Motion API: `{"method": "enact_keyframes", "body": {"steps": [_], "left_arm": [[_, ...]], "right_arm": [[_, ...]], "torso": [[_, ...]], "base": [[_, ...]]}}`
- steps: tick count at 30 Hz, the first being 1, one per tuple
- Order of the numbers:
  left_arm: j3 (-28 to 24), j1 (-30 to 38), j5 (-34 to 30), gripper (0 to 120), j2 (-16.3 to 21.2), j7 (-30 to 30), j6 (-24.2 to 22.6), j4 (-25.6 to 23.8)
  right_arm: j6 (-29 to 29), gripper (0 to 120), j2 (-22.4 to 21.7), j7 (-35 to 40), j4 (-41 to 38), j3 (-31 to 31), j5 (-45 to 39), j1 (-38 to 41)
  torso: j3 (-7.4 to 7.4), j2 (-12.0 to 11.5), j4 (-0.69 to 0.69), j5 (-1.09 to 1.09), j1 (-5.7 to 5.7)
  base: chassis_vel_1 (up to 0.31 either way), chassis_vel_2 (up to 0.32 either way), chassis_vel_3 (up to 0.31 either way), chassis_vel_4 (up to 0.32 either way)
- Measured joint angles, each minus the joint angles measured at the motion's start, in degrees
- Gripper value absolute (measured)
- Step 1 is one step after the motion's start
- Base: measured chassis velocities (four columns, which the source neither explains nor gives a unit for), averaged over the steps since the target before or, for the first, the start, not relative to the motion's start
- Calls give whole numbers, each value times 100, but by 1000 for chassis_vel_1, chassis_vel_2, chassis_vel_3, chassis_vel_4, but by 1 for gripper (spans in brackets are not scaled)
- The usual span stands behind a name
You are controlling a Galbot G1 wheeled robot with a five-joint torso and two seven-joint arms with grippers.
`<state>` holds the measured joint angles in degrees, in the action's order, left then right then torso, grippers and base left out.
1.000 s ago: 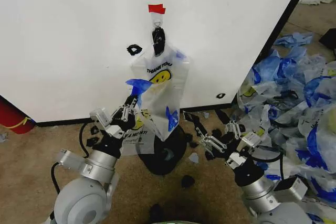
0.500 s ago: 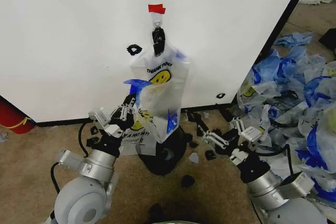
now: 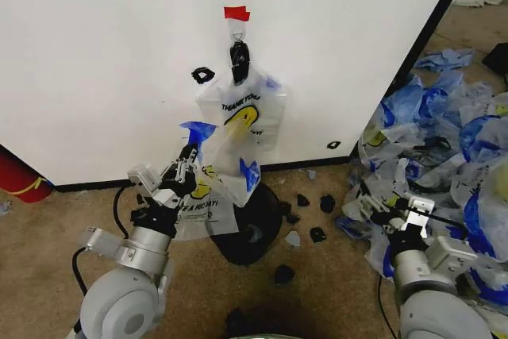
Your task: Pick up the garbage bag from the wall and place it over the trash bin.
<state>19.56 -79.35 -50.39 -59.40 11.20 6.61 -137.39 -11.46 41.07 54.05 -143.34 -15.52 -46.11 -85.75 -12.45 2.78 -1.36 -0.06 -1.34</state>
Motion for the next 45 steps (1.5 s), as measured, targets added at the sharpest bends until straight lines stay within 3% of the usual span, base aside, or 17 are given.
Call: {"method": "enact_keyframes", "body": {"steps": [3, 4, 8, 10, 14, 27, 38, 45], "left_arm": [[3, -9, 3, 0, 2, -1, 1, -8], [3, -6, 5, 0, 22, -2, 8, -12], [-21, 23, 8, 0, 90, -12, 38, 3], [-29, 33, 7, 0, 95, -13, 40, 9], [-215, 184, 17, 0, 119, -24, 45, 122], [-387, 302, 61, 0, -85, -41, -36, 211], [-596, 307, -348, 0, -299, -3, -159, -46], [-540, 364, -1071, 0, -277, 29, -229, -336]], "right_arm": [[162, 100, -122, -504, 0, 120, 243, -13], [408, 100, -296, -1139, 0, 233, 492, -18], [1262, 99, -783, -2286, 1, 318, 765, 15], [1335, 99, -848, -2374, 2, 318, 765, 26], [1816, 99, -1558, -2977, 19, 305, 364, 263], [1319, 99, -2458, -2617, 6, 232, -35, 375], [1418, 99, -2441, -2559, 6, 95, -12, 313], [1458, 99, -2489, -2475, 8, 66, -273, 284]], "torso": [[0, 0, 0, 0, 0], [0, 0, 1, 0, 0], [0, 0, 1, 0, 0], [0, 0, 1, 0, 0], [0, 0, 0, 0, 0], [0, 0, 0, 0, 0], [1, 0, 0, 1, 0], [1, 0, 0, 0, 0]], "base": [[0, 0, 0, 0], [0, 0, 0, 0], [0, 0, 0, 0], [0, 0, 0, 0], [0, 0, 0, 0], [0, 0, 0, 0], [0, 0, 0, 0], [0, 0, 0, 0]]}}
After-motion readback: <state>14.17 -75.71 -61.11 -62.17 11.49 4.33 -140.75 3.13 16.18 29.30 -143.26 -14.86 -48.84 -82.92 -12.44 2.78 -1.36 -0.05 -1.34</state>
